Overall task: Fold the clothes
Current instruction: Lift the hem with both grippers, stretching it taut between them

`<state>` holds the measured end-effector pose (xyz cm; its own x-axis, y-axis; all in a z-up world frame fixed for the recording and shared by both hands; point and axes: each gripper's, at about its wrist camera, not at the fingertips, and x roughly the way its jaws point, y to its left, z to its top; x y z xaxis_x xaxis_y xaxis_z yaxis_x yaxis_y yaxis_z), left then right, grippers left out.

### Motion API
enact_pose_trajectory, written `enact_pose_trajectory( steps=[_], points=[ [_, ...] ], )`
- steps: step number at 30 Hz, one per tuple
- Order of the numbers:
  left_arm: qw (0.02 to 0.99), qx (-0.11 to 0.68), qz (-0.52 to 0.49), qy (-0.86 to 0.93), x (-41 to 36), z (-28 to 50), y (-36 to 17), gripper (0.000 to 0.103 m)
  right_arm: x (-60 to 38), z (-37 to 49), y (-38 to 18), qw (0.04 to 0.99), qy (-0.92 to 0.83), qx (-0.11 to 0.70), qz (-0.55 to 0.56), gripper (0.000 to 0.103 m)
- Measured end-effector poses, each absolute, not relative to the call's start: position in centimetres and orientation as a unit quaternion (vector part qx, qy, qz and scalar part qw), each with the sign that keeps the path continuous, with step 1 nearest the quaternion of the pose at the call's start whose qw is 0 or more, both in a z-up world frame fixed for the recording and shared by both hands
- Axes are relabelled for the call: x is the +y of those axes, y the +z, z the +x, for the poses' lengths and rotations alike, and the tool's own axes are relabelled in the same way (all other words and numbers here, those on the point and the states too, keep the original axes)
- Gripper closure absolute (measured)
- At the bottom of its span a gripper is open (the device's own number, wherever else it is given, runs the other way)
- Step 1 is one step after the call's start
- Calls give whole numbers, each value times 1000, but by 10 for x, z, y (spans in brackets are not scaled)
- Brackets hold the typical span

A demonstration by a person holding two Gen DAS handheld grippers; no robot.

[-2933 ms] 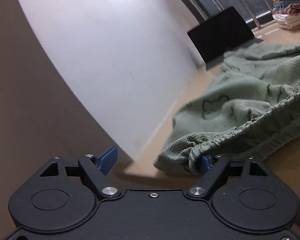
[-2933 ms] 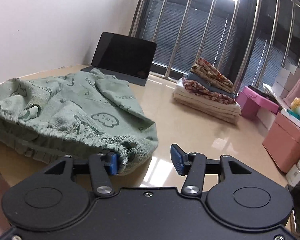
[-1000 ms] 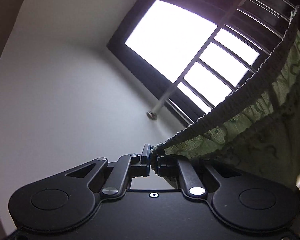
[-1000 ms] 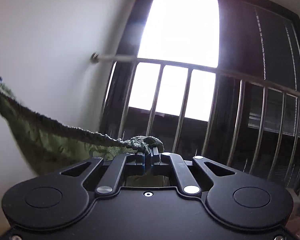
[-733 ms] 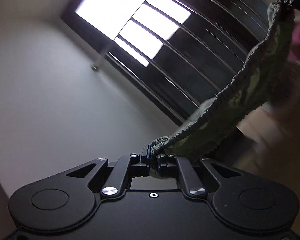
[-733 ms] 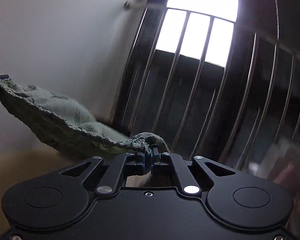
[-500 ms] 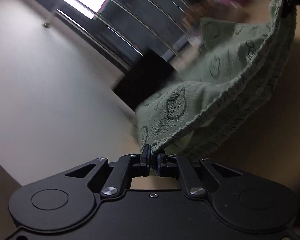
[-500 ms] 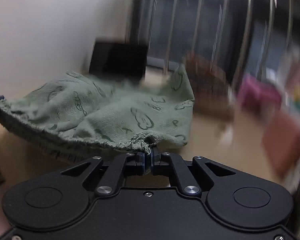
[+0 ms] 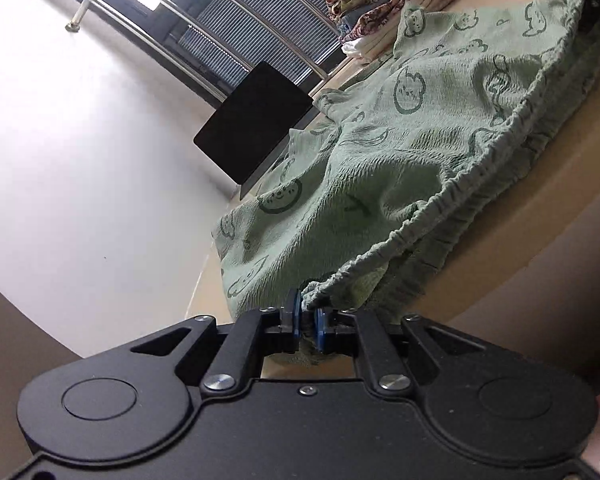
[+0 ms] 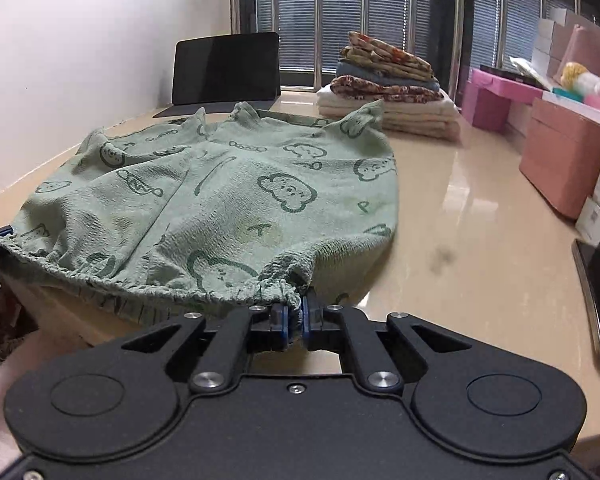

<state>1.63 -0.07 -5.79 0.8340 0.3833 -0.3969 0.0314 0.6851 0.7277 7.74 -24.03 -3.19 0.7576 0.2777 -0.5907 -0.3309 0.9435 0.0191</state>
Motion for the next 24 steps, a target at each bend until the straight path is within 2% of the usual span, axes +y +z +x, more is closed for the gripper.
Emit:
enact_pose_trajectory(
  steps=[6, 12, 15, 19, 22, 24],
  points=[
    [881, 273, 374, 101, 2, -6, -29, 97, -246, 65, -11, 932, 182, 313, -12, 97],
    [886, 265, 377, 62, 23, -5, 25, 97, -255, 70, 43, 912, 243, 331, 8, 98],
    [887, 275, 370, 21, 37, 46, 46, 97, -248, 118, 61, 885, 269, 379, -5, 98],
    [892, 277, 355, 40, 44, 161, 93, 98, -211, 230, 106, 873, 241, 422, -43, 99],
    [891, 216, 380, 121, 32, 246, 156, 98, -170, 302, 182, 906, 209, 363, -67, 99],
    [887, 159, 393, 183, 29, 284, 210, 98, -148, 332, 246, 935, 181, 296, -80, 99]
  ],
)
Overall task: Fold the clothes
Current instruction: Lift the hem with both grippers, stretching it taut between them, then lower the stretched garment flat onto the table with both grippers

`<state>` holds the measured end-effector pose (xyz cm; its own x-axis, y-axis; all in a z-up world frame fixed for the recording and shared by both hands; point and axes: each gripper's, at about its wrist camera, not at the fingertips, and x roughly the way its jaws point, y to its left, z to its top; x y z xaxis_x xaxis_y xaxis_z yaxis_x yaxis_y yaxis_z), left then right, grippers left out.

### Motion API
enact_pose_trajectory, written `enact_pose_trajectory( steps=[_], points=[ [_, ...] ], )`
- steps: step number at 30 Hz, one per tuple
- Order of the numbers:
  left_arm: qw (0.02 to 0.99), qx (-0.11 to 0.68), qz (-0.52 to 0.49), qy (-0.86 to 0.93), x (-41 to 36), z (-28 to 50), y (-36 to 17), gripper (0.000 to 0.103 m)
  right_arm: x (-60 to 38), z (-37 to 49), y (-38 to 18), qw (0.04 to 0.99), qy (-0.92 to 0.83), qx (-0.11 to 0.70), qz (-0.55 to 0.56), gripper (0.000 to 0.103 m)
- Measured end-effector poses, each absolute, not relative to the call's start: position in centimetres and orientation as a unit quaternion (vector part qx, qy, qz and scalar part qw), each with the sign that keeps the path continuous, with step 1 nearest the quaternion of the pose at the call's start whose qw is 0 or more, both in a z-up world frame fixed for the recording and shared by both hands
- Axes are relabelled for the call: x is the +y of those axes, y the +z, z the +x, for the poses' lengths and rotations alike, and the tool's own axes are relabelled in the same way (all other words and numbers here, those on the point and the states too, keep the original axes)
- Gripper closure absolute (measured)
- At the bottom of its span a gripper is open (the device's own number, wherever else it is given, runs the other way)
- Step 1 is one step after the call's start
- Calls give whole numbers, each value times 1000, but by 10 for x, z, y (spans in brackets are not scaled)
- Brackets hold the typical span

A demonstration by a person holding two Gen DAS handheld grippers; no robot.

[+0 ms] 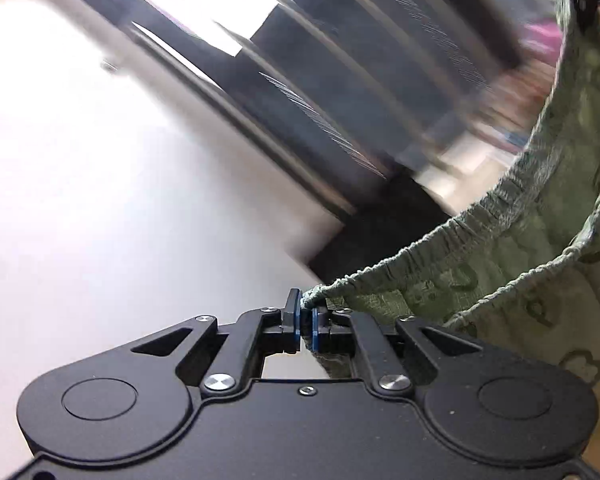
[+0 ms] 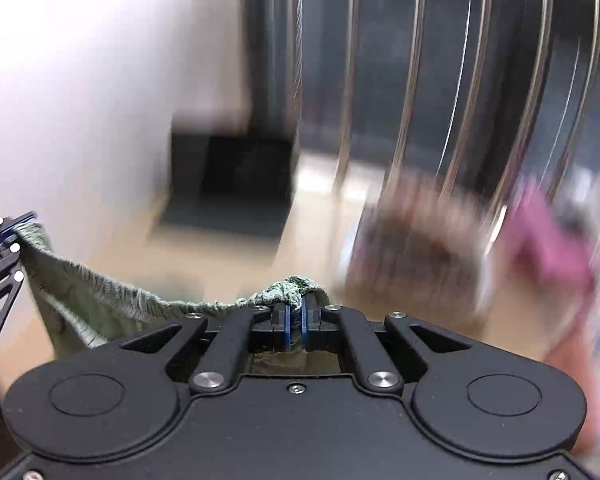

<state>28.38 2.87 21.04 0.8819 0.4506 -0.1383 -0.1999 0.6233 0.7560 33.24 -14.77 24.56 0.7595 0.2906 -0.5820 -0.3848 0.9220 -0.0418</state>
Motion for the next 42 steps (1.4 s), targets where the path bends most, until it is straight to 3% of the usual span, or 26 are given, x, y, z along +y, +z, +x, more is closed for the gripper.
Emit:
enact_pose_trajectory(
  steps=[6, 8, 11, 15, 19, 26, 29, 34, 42],
  points=[
    [876, -17, 380, 297, 40, 298, 365, 98, -129, 330, 408, 984, 120, 77, -108, 99],
    [868, -42, 388, 308, 41, 288, 381, 98, -129, 315, 434, 985, 113, 22, -129, 99],
    [855, -59, 416, 305, 42, 274, 380, 97, -131, 300, 437, 981, 125, 1, -150, 99],
    [844, -33, 452, 285, 39, 258, 329, 97, -135, 286, 397, 973, 143, 8, -180, 98],
    [836, 14, 487, 253, 31, 232, 240, 97, -137, 272, 328, 962, 175, 49, -205, 98],
    [848, 183, 474, 154, 12, 161, 48, 97, -144, 240, 163, 931, 223, 179, -227, 98],
    [849, 231, 459, 126, 0, 131, -10, 97, -160, 219, 94, 919, 234, 238, -209, 98],
    [842, 266, 458, 104, -14, 101, -55, 97, -182, 182, 17, 913, 229, 296, -162, 98],
    [833, 278, 469, 93, -27, 85, -69, 97, -215, 151, -6, 914, 221, 327, -96, 98]
  ],
)
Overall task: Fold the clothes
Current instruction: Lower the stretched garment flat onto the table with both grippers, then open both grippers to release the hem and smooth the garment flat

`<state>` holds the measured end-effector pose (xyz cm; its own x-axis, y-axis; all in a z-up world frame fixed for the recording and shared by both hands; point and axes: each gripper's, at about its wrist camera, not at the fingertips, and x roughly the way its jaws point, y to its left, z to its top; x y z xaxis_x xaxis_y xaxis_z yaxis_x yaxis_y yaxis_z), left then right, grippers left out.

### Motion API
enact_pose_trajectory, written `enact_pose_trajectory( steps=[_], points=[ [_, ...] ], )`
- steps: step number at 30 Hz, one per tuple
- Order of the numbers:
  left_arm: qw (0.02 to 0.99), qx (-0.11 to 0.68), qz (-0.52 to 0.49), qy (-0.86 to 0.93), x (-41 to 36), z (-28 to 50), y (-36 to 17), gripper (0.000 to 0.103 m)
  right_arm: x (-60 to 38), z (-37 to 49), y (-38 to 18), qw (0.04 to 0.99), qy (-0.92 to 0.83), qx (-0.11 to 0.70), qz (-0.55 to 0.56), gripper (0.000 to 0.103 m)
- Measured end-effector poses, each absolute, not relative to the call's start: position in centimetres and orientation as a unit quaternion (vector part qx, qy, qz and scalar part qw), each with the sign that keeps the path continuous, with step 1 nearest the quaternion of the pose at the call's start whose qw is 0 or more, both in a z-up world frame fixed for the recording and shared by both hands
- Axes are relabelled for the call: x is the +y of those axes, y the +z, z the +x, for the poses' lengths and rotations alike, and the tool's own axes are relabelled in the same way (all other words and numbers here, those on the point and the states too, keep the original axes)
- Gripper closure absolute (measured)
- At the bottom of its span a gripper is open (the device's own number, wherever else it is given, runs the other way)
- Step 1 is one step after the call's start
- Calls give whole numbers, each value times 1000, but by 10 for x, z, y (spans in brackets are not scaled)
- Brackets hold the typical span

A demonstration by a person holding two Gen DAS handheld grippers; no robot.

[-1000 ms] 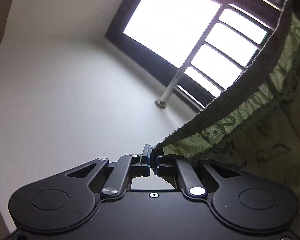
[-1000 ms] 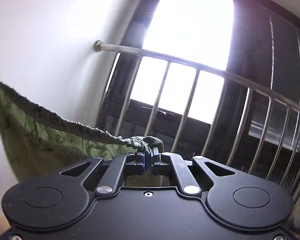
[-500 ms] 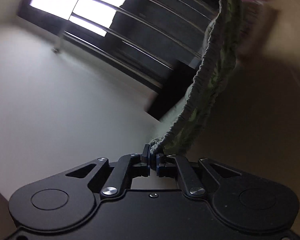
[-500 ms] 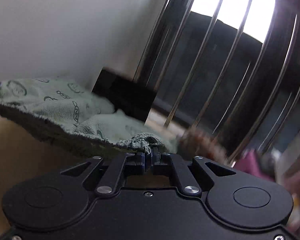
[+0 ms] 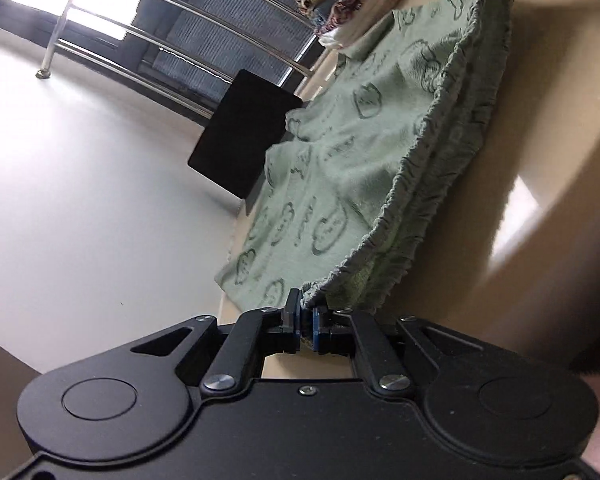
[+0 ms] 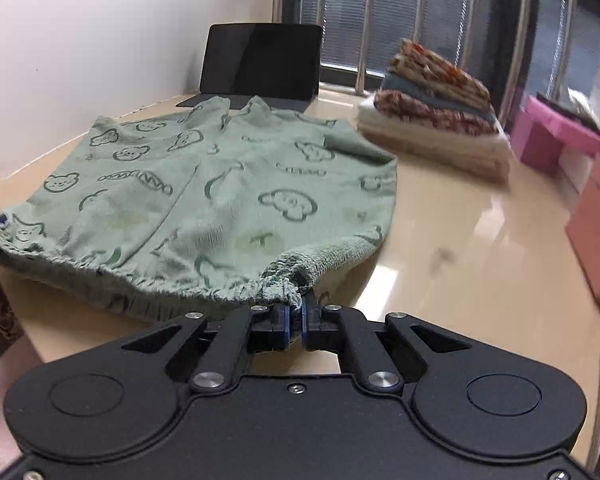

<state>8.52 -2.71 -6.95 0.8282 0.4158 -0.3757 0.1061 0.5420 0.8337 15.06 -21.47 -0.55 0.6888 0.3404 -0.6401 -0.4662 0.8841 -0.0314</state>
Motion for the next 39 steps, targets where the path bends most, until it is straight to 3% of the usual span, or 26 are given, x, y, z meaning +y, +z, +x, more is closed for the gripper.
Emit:
enact_pose_trajectory(
  steps=[6, 10, 12, 13, 14, 15, 16, 17, 20, 28, 33, 39],
  points=[
    [833, 289, 465, 84, -25, 55, -67, 97, -227, 132, -9, 908, 225, 346, -77, 98],
    [838, 286, 458, 80, -21, 28, -66, 90, -232, 113, -13, 899, 236, 361, -69, 97],
    [846, 284, 446, 66, -16, 23, -62, 80, -233, 106, -15, 893, 240, 373, -71, 91],
    [852, 286, 434, 58, -12, 22, -58, 65, -234, 103, -14, 889, 244, 381, -72, 86],
    [859, 289, 420, 49, -8, 18, -53, 44, -235, 100, -13, 885, 249, 388, -72, 74],
    [865, 289, 409, 39, -4, 13, -48, 33, -238, 97, -9, 884, 252, 388, -70, 68],
    [871, 284, 401, 28, -1, 4, -44, 26, -242, 94, -5, 883, 256, 387, -69, 56],
    [877, 278, 390, 12, 3, -2, -38, 25, -245, 91, -1, 882, 260, 387, -67, 52],
    [899, 272, 341, -25, 22, -6, -16, 15, -262, 90, 18, 881, 279, 381, -41, 48],
    [955, 245, 160, -45, 45, 50, 27, 0, -271, 153, 75, 904, 281, 321, -34, 45],
    [953, 277, 102, -69, 34, 101, 14, 0, -241, 226, 87, 888, 302, 332, -101, 31],
    [939, 335, 50, -64, 44, 144, -20, 3, -204, 328, 48, 861, 303, 389, -125, 35]
  ],
)
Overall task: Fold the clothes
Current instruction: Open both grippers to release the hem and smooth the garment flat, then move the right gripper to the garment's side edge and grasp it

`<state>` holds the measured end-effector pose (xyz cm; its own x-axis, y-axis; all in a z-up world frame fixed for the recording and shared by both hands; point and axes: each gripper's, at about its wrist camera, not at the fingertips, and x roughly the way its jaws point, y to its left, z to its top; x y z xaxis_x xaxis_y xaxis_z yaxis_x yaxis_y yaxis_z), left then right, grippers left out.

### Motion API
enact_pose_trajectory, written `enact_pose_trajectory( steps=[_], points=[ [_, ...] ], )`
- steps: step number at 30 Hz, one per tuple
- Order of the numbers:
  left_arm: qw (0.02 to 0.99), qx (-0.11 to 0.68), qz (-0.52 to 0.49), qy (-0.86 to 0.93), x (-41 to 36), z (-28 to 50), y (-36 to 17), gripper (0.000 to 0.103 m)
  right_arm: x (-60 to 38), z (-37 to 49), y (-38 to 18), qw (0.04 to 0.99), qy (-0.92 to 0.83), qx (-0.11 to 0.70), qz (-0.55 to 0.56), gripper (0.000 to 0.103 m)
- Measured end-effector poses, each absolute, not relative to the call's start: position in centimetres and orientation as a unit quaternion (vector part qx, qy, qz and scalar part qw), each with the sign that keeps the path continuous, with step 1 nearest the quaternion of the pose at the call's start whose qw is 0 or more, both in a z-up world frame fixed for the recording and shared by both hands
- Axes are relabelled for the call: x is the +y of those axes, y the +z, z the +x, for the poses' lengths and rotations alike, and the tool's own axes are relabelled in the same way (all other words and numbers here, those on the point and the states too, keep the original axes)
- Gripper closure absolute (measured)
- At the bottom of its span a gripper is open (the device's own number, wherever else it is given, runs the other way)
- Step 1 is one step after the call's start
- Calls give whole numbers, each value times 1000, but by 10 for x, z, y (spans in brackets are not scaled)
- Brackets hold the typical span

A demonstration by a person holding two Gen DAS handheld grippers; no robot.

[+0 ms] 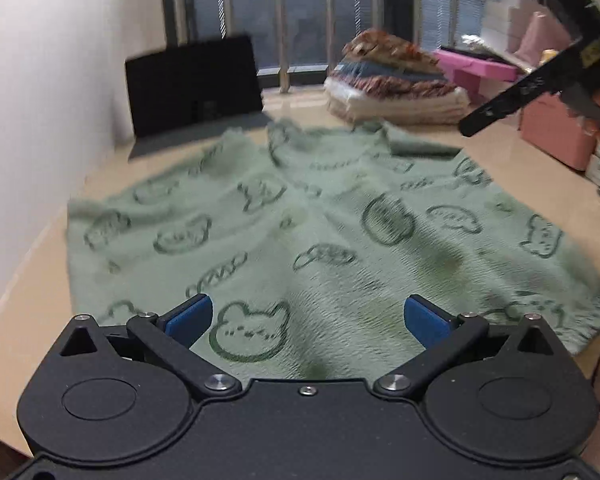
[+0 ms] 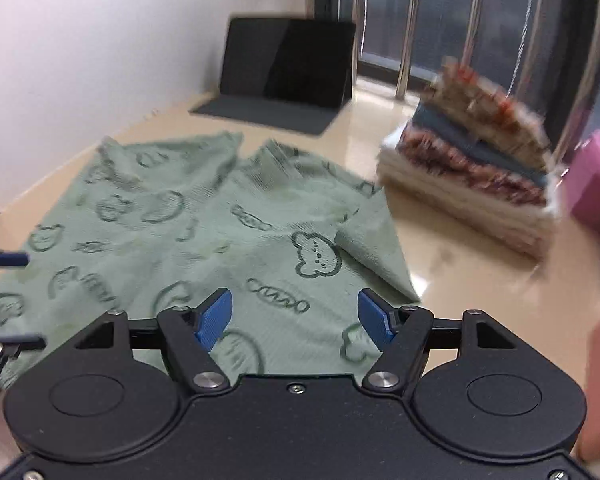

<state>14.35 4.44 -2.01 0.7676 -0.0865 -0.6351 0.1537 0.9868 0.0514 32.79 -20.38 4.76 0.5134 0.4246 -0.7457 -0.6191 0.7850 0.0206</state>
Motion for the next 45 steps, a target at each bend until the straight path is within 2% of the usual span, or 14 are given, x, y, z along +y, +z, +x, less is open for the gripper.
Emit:
enact_pose_trajectory(
  steps=[1, 2, 4, 7, 15, 21, 22, 23, 24, 25, 28, 31, 37, 45],
  points=[
    [933, 351, 50, -63, 47, 149, -26, 12, -201, 345, 38, 854, 307, 403, -118, 44],
    [927, 367, 52, -62, 50, 152, -31, 24, -198, 360, 27, 847, 310, 418, -110, 62],
    [922, 378, 37, -69, 58, 154, -37, 25, -193, 390, 3, 830, 309, 456, -90, 78],
    [919, 384, 44, -79, 62, 152, -37, 27, -188, 414, -23, 831, 287, 466, -99, 83],
    [915, 390, 48, -89, 61, 149, -35, 27, -226, 461, -21, 893, 171, 416, -33, 83],
    [923, 376, 17, -85, 65, 142, -29, 24, -281, 442, 8, 897, 182, 390, 100, 77],
    [926, 369, 0, -84, 68, 139, -25, 17, -288, 431, 15, 895, 194, 383, 118, 73],
    [930, 358, -23, -85, 74, 135, -19, 5, -288, 415, 24, 896, 207, 377, 114, 65],
    [934, 344, -46, -84, 80, 131, -13, 0, -288, 399, 33, 896, 220, 370, 111, 58],
    [938, 331, -64, -80, 85, 125, -6, 0, -288, 383, 42, 896, 233, 364, 107, 46],
    [946, 304, -95, -64, 101, 110, 12, 0, -273, 324, 66, 899, 272, 335, 72, 36],
    [952, 286, -104, -34, 117, 92, 25, 0, -246, 265, 76, 901, 304, 308, 37, 10],
    [962, 258, -85, 40, 150, 50, 42, 0, -161, 142, 77, 892, 369, 239, -105, 7],
    [952, 262, -101, 122, 200, 7, 48, 0, -31, 17, 12, 844, 427, 184, -268, 7]
  ],
)
